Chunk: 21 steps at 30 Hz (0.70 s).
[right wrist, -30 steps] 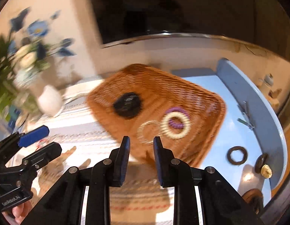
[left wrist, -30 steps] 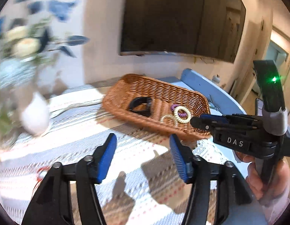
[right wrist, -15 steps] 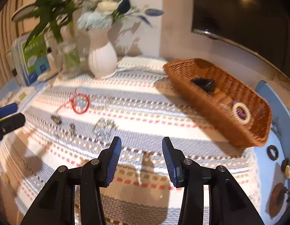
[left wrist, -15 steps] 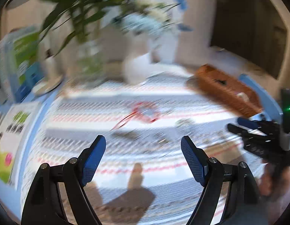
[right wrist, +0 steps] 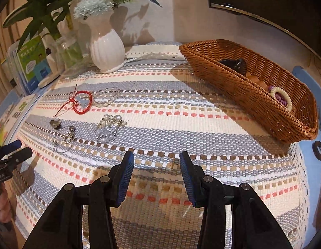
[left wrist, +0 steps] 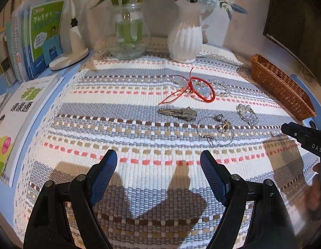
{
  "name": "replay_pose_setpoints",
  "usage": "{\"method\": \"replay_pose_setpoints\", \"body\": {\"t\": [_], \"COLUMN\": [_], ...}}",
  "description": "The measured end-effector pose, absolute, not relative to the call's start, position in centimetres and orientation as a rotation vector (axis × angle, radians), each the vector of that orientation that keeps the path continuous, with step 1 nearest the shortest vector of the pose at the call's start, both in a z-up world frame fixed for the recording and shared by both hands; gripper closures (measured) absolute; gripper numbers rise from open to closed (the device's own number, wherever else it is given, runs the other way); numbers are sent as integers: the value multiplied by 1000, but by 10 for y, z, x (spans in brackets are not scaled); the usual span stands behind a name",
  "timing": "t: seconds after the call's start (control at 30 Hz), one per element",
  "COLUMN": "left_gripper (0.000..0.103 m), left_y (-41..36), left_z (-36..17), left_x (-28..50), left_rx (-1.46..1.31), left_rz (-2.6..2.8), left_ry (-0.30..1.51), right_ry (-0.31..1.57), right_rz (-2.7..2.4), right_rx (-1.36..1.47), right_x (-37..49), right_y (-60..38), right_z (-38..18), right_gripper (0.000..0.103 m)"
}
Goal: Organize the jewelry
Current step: 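Withdraw both tools from the basket back over the tablecloth, then grasp a silver chain with the left tool while the right tool grasps another silver chain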
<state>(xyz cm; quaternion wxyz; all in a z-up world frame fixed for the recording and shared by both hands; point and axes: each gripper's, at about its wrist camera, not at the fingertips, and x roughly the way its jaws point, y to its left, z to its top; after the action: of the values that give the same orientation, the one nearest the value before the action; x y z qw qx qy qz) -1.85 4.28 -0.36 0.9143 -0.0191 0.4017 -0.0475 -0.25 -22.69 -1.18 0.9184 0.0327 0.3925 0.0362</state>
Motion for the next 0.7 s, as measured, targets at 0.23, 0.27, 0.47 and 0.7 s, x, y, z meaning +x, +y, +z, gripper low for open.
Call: {"method": "replay_pose_setpoints", "body": {"t": [0.23,0.27,0.47,0.7], "left_gripper": [20,22,43,68], "left_y": [36,35,14,-17], "left_z": [3,5,18,21], "left_x": [-24,-24,-14,1], "left_rx": [-16,-14,28,70], "left_rz": [-142,-152,-220,-392], "left_ry": [799,798,817,854], "right_ry": [775,773,791,800], "right_rz": [85,87,87,93], "right_rx": [88,95,112,133], "right_x": [-8,-8,-5,-5], "right_y": [-230,-231,-234,-239], "right_z": [-7,-7,-8,-7], "right_gripper": [56,56,56,56]}}
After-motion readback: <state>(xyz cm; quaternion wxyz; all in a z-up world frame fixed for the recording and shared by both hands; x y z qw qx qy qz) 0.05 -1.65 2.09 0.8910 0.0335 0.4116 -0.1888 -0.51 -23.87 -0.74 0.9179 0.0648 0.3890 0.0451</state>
